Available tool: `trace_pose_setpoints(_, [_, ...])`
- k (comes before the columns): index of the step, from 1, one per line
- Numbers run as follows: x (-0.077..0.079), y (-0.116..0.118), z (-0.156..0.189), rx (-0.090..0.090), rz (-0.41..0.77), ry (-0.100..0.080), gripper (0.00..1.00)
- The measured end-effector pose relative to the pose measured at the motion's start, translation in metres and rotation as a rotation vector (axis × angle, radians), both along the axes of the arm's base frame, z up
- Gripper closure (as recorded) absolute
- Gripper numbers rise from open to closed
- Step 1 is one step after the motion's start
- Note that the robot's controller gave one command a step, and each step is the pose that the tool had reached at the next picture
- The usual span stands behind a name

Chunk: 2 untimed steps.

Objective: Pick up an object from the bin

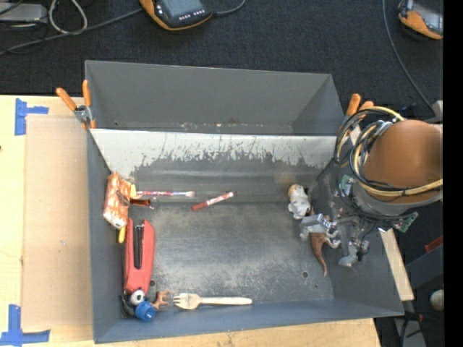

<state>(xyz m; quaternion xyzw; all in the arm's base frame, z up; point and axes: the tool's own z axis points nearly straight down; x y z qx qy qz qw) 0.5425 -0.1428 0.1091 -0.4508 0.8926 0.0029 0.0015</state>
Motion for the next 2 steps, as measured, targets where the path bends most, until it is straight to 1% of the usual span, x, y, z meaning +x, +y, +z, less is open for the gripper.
trace_pose_setpoints(1, [0.0055,-0.0109,-0.0128,0.000,-0.117,0.004,1.00])
trace_pose_setpoints(2, [0.0067,-0.0079,-0.0123,0.006,-0.118,0.001,0.00])
